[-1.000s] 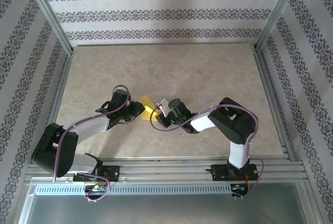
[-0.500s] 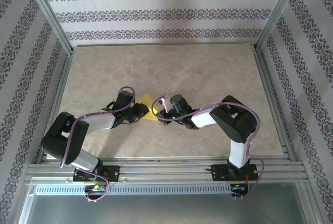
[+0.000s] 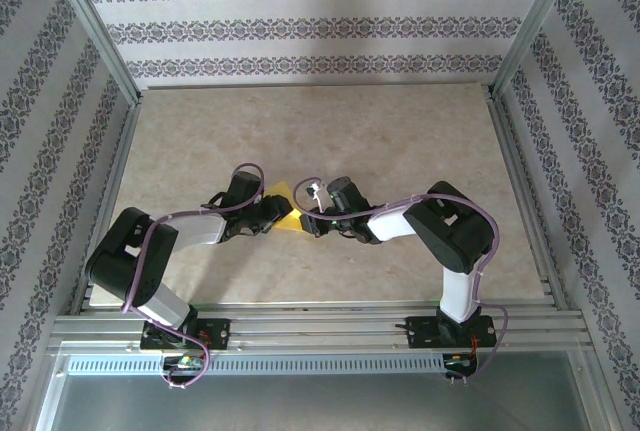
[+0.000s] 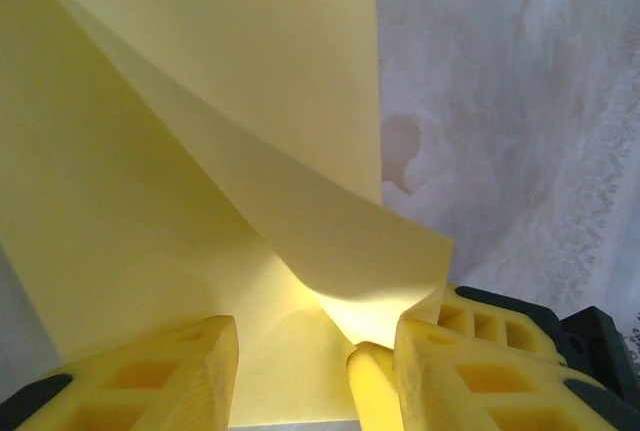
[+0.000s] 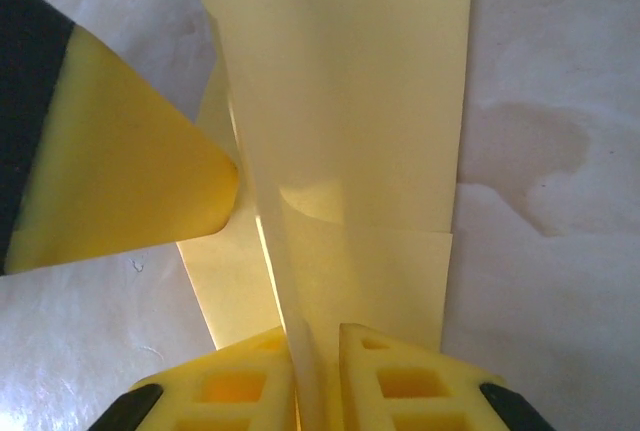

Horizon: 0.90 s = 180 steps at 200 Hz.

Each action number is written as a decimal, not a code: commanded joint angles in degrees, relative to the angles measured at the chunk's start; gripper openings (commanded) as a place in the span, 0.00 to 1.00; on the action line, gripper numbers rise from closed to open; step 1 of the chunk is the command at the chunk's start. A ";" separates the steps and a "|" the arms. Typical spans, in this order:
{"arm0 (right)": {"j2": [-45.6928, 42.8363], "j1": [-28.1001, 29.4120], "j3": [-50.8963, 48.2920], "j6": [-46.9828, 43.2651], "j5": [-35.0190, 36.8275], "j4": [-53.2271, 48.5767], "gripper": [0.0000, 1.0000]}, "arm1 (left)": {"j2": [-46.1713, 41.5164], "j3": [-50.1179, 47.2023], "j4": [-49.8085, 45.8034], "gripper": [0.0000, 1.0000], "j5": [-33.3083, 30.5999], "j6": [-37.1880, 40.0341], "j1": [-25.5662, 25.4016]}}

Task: Fold a paper plane with a square sheet of paper (pick it up from the middle)
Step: Fourth fold the wing at the center of the table.

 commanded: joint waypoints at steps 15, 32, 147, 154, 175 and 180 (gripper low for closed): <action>1.65 -0.63 0.51 1.47 -2.44 -1.91 0.22 | 0.64 1.87 -3.28 0.39 -1.57 2.19 -0.51; 1.79 -0.78 0.51 1.72 -2.71 -1.97 0.22 | 0.74 2.14 -4.31 0.33 -1.87 2.54 -0.49; 0.14 -1.66 0.68 2.74 -5.60 -3.22 0.27 | 3.09 5.26 -12.97 0.44 -3.17 5.05 -0.51; -0.21 -1.80 0.77 3.28 -6.35 -3.20 0.28 | 3.42 5.60 -13.78 0.44 -3.25 5.30 -0.52; -1.77 -2.62 0.86 4.93 -8.61 -3.43 0.32 | 4.57 6.74 -16.65 0.46 -3.45 6.34 -0.49; -2.21 -2.94 0.79 5.30 -8.90 -3.61 0.33 | 4.82 6.89 -17.08 0.47 -3.45 6.47 -0.53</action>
